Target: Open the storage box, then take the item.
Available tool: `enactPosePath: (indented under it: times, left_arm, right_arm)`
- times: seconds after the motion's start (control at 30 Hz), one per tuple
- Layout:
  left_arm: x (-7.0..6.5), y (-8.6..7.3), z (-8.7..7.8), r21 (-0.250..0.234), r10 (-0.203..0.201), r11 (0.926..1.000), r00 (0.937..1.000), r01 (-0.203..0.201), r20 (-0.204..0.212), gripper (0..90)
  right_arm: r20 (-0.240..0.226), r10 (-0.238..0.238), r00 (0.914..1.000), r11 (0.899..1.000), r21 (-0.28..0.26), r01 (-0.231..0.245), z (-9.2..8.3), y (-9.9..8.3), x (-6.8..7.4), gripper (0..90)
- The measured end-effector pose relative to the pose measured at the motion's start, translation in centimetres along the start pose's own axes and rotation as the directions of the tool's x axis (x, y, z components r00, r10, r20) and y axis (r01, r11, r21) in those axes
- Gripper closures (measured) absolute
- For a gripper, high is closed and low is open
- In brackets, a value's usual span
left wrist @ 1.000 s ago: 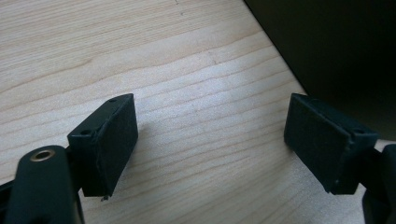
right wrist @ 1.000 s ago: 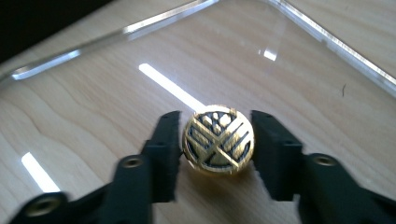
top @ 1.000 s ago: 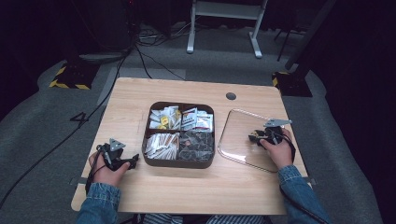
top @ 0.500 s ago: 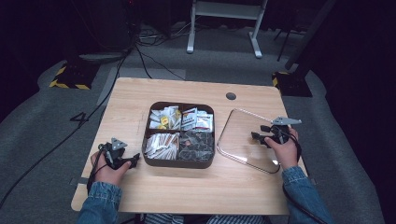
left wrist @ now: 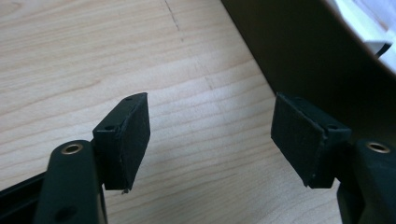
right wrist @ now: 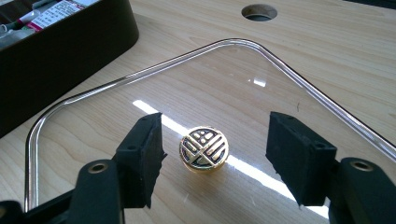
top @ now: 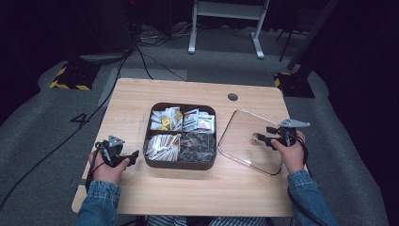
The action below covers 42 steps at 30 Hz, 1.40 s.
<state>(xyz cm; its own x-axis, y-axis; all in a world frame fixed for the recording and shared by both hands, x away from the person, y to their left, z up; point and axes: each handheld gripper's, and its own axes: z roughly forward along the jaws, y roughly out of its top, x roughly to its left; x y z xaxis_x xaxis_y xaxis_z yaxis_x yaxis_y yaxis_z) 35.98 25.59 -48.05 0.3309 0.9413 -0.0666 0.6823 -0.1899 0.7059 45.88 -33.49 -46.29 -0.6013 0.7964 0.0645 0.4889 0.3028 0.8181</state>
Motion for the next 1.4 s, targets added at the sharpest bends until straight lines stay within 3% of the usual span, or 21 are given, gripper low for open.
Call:
enactPosePath:
  times: [0.23, 0.37, 0.47, 0.7, 0.87, 1.03, 1.2, 1.4]
  left_arm:
    - [-0.3, 1.1, -1.3, -0.050, -0.007, 0.9987, 0.9998, 0.008, 0.020, 32.8]
    - [-0.7, 1.9, -1.8, -0.104, -0.050, 0.9931, 0.9974, 0.055, 0.052, 30.9]
    - [-1.4, 2.6, -2.1, -0.138, -0.058, 0.9885, 0.9975, 0.063, 0.042, 31.0]
    - [-3.7, 4.2, -2.2, -0.183, -0.003, 0.9830, 0.9966, 0.018, 0.082, 34.9]
    - [-4.8, 5.0, -1.4, -0.150, 0.052, 0.9881, 0.9927, -0.036, 0.109, 39.4]
    - [-5.3, 5.2, -0.3, -0.110, 0.072, 0.9922, 0.9893, -0.058, 0.127, 44.5]
    - [-5.9, 5.2, 0.7, -0.066, 0.109, 0.9926, 0.9870, -0.102, 0.118, 51.5]
    - [-6.3, 5.0, 1.4, -0.008, 0.124, 0.9923, 0.9874, -0.124, 0.098, 54.5]
  right_arm:
    - [-0.003, -0.008, 1.0000, 1.000, -0.001, 0.008, -0.3, -0.2, 0.1, 38.1]
    - [0.004, -0.010, 0.9999, 1.000, -0.007, 0.010, -0.7, -0.2, 0.1, 38.3]
    - [0.002, -0.008, 1.0000, 1.000, -0.007, 0.008, -1.0, -0.4, 0.2, 38.7]
    - [0.018, -0.011, 0.9998, 1.000, -0.008, 0.011, -1.7, -1.0, 0.2, 39.1]
    - [0.030, -0.003, 0.9996, 1.000, -0.008, 0.003, -2.5, -1.7, 0.0, 39.1]
    - [0.043, 0.018, 0.9989, 1.000, -0.020, -0.017, -3.3, -2.1, -0.3, 39.1]
    - [0.048, 0.022, 0.9986, 1.000, -0.022, -0.021, -3.7, -2.4, -0.3, 39.4]
    - [0.064, 0.016, 0.9978, 0.999, -0.036, -0.014, -3.7, -2.5, -0.2, 41.1]
